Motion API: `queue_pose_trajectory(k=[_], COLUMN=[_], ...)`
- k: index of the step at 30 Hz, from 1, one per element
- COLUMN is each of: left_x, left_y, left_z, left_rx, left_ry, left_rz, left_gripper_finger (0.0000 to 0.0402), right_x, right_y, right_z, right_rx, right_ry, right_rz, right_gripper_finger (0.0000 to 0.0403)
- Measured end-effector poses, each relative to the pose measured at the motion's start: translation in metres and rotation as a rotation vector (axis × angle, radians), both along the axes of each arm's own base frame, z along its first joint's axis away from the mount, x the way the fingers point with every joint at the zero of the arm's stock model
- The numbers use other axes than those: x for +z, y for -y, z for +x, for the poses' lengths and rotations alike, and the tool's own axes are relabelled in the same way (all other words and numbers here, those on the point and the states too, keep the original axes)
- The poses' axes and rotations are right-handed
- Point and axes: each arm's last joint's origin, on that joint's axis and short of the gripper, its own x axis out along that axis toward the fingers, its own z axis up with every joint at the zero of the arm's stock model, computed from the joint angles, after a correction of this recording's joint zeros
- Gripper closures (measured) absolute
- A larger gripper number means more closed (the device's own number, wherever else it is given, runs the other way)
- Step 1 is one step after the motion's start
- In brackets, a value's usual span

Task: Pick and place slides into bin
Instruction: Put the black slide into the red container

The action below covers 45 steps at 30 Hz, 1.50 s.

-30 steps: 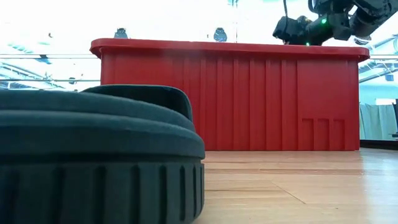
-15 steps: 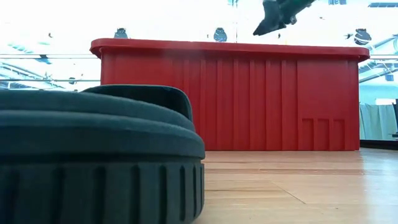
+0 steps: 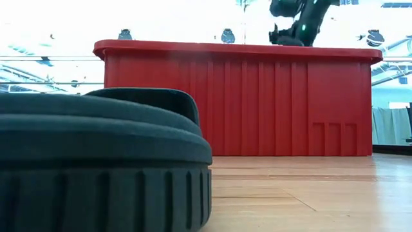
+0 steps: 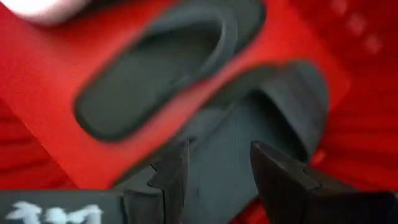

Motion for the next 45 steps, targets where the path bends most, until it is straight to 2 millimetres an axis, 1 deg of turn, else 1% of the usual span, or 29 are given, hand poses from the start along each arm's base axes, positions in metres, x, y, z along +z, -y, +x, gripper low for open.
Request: queue_pose_trajectory(k=[6, 11, 16, 22, 27, 36, 45], left_x=[0.0, 0.0, 0.0, -0.001, -0.001, -0.001, -0.001], left_y=[0.0, 0.0, 0.0, 0.0, 0.0, 0.0, 0.0], left_z=[0.0, 0.0, 0.0, 0.0, 0.0, 0.0, 0.0], left_rx=[-0.001, -0.002, -0.002, -0.003, -0.009, -0.012, -0.011], left_ry=[0.0, -0.002, -0.003, -0.007, -0.014, -0.016, -0.016], left_rz=[0.0, 0.0, 0.0, 0.001, 0.01, 0.014, 0.014], left_gripper_finger=[0.0277, 0.0277, 0.0277, 0.0277, 0.0277, 0.0277, 0.0277], right_x=[-0.032, -0.049, -0.061, -0.074, -0.087, -0.11, -0.111], right_y=[0.018, 0.028, 0.033, 0.032, 0.029, 0.025, 0.024], right_z=[0.004, 0.008, 0.01, 0.008, 0.006, 0.001, 0.0], right_rx=[-0.019, -0.01, -0.014, -0.002, 0.027, 0.047, 0.059], right_ry=[-0.133, -0.205, -0.266, -0.322, -0.312, -0.304, -0.302], right_rz=[0.215, 0.255, 0.297, 0.341, 0.382, 0.368, 0.36], right_gripper_finger=[0.0243, 0.0243, 0.0243, 0.0243, 0.0243, 0.0243, 0.0243])
